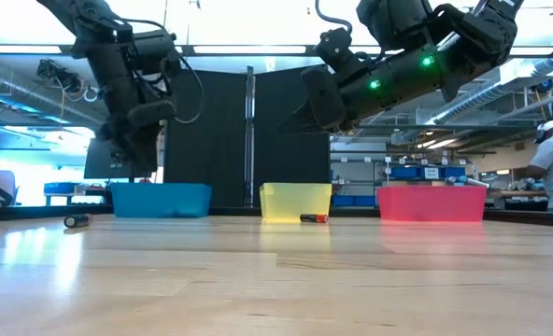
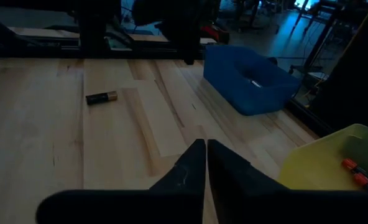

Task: Sort batteries
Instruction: Put the black brown battery into the red bin

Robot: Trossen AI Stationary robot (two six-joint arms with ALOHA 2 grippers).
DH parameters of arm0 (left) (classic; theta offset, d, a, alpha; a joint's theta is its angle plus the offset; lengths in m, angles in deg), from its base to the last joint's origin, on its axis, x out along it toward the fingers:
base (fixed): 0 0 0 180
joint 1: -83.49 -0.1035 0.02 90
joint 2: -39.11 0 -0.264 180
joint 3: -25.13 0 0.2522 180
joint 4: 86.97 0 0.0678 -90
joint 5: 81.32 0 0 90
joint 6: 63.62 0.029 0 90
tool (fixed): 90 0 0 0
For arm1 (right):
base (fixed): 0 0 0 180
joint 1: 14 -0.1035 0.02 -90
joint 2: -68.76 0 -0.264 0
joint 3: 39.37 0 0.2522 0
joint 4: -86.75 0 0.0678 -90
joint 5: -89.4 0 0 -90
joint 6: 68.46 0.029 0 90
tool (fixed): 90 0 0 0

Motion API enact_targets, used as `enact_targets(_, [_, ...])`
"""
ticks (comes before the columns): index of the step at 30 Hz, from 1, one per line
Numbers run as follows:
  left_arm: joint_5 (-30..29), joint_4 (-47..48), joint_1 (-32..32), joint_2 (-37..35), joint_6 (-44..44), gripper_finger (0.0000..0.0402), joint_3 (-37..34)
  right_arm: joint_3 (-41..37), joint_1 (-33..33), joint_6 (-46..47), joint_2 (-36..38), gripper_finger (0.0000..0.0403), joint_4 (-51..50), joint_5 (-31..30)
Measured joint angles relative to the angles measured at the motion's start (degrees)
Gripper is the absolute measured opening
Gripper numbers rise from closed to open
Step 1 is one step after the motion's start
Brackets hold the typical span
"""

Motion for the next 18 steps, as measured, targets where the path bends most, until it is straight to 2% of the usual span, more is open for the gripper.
enact_targets(5, [-0.2, 1.5, 4.82, 0.02, -6.87, 0.0143, -3.52, 0.0, 0.0, 0.85, 0.0, 0.0035, 0.03, 0.0])
enact_targets(14, [1.4, 6.01, 15.75, 0.04, -16.96, 0.0143, -4.79, 0.0, -0.09, 1.95, 0.0, 0.0099, -0.02, 0.36])
enact_targets(18, [2.97, 7.72, 20.45, 0.04, -21.87, 0.0143, -4.79, 0.0, -0.09, 2.1, 0.0, 0.0087, -0.08, 1.46])
